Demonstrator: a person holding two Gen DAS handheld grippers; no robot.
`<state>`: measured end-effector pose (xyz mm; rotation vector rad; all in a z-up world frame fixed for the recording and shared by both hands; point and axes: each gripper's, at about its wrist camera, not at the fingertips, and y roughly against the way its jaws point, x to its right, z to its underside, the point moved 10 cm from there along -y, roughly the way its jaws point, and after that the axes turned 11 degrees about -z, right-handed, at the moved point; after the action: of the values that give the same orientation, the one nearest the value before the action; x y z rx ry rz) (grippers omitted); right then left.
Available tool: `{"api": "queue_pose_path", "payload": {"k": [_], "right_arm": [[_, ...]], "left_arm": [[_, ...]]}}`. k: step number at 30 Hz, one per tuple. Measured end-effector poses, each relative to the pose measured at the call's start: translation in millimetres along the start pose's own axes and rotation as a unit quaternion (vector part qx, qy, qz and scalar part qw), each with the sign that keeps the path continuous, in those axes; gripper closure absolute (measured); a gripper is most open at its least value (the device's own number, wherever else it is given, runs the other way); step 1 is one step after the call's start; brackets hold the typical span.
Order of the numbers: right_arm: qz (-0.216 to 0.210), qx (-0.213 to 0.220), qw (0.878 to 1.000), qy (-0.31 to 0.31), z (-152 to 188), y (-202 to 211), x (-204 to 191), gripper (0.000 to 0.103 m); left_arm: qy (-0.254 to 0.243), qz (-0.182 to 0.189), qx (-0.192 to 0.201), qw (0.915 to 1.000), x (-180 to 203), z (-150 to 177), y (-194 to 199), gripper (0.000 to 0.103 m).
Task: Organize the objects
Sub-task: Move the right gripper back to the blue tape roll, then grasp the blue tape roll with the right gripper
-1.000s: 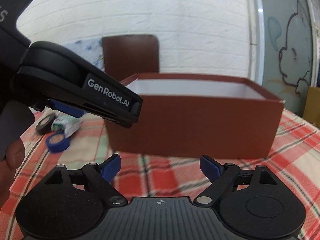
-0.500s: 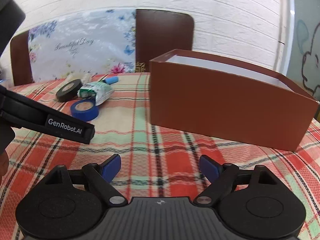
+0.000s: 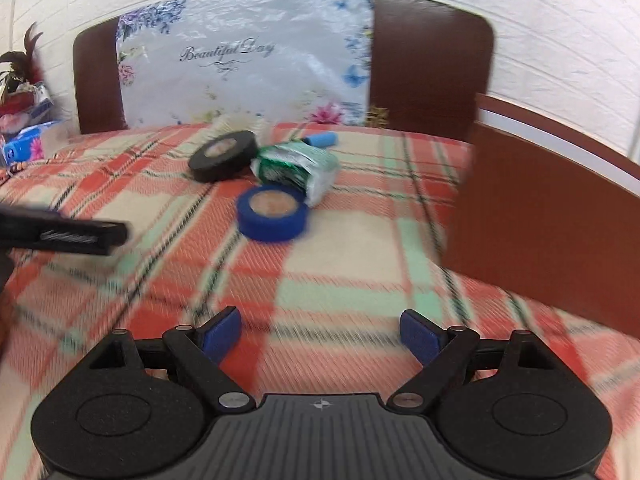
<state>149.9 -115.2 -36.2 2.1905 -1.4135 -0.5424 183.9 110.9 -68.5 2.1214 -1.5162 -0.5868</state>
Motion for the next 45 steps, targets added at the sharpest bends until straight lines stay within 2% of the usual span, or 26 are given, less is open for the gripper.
{"api": "queue_pose_path", "payload": {"k": [2, 5, 7, 8, 9, 14, 19, 22, 23, 26, 30, 32, 35, 38, 41, 42, 45], "right_arm": [[-0.009, 0.002, 1.0, 0.003, -14, -19, -6, 0.019], [-0.013, 0.005, 1.0, 0.002, -31, -43, -11, 0.021], [-0.024, 0.008, 1.0, -0.007, -38, -54, -12, 0.03], [-0.029, 0.01, 0.999, -0.012, -40, -56, -13, 0.044], [-0.029, 0.01, 0.999, -0.015, -41, -55, -12, 0.048], [-0.061, 0.004, 0.998, -0.022, -15, -20, -25, 0.048], [-0.057, 0.01, 0.998, 0.014, 32, 42, -36, 0.048], [-0.045, 0.009, 0.999, 0.028, 43, 58, -40, 0.047], [-0.045, 0.01, 0.999, 0.027, 44, 59, -40, 0.046], [-0.032, 0.01, 0.999, 0.013, 45, 58, -33, 0.031], [-0.028, 0.009, 1.0, 0.007, 46, 60, -31, 0.027], [-0.027, 0.009, 1.0, 0.011, 49, 62, -31, 0.025], [-0.032, 0.01, 0.999, 0.013, 50, 63, -30, 0.022], [-0.04, 0.006, 0.999, 0.017, 51, 63, -32, 0.017], [-0.044, 0.003, 0.999, 0.017, 51, 62, -31, 0.015], [-0.044, 0.003, 0.999, 0.017, 51, 63, -31, 0.015], [-0.045, 0.002, 0.999, 0.019, 50, 63, -32, 0.016]], "left_arm": [[0.053, 0.005, 0.008, 0.9986, -17, -4, -1, 0.008], [0.033, 0.001, 0.017, 0.9993, -7, -4, 1, 0.007], [0.02, 0.004, 0.018, 0.9996, -1, -4, 1, 0.007], [0.02, 0.005, 0.018, 0.9996, 0, -3, 1, 0.007], [0.022, 0.006, 0.017, 0.9996, -1, -3, 1, 0.006], [0.03, 0.013, 0.017, 0.9993, -5, -3, -2, 0.005], [0.025, 0.011, 0.016, 0.9995, -4, -3, -1, 0.004], [0.021, 0.011, 0.015, 0.9996, -3, -2, 0, 0.004], [0.018, 0.01, 0.015, 0.9997, -2, -1, 0, 0.004], [0.004, 0.004, 0.012, 0.9999, 2, 0, 1, 0.004], [-0.037, -0.006, -0.001, 0.9993, 14, 5, 5, 0.003], [-0.042, 0.02, -0.016, 0.9988, 22, 9, 17, 0.005], [-0.053, 0.078, -0.026, 0.9952, 45, 19, 44, 0.009], [-0.101, 0.145, -0.02, 0.984, 81, 26, 79, 0.015], [-0.124, 0.21, -0.019, 0.9697, 110, 28, 107, 0.025], [-0.13, 0.223, -0.024, 0.9659, 117, 27, 111, 0.031], [-0.144, 0.24, -0.045, 0.959, 131, 33, 113, 0.037]]}}
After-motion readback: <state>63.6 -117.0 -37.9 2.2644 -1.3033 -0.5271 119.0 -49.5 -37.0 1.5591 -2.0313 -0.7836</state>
